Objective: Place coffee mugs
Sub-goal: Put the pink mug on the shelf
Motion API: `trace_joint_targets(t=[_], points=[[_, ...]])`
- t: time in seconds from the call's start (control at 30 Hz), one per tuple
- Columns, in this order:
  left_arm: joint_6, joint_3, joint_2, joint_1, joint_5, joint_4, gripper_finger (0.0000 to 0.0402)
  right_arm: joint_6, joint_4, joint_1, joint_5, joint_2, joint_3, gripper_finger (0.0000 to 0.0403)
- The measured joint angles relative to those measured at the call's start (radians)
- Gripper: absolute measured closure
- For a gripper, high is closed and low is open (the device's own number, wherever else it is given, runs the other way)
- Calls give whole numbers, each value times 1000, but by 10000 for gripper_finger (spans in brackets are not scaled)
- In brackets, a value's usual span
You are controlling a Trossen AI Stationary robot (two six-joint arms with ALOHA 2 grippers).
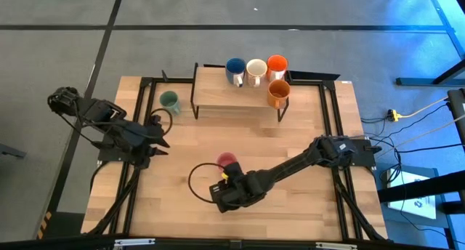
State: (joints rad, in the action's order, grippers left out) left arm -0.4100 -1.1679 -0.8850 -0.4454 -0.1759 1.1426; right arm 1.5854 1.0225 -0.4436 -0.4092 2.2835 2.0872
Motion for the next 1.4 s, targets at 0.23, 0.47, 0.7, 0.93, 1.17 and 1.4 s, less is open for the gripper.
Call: trace_joint_targets(t=[0.23, 0.47, 0.7, 0.93, 1.17, 1.4], points=[[27, 0, 1, 0, 15, 1, 288, 49, 1, 5, -50, 66, 0, 275], [27, 0, 2, 0, 17, 1, 288, 68, -3, 5, -118, 109, 0, 314], [28, 0, 2, 0, 17, 1, 288, 81, 10, 4, -186, 129, 0, 360], [27, 0, 2, 0, 27, 1, 288, 62, 80, -13, -228, 132, 0, 378], [26, 0, 2, 0, 36, 1, 288, 59, 213, -15, -225, 59, -1, 378], [26, 0, 2, 0, 38, 1, 288, 53, 338, -8, -281, -47, 0, 378]])
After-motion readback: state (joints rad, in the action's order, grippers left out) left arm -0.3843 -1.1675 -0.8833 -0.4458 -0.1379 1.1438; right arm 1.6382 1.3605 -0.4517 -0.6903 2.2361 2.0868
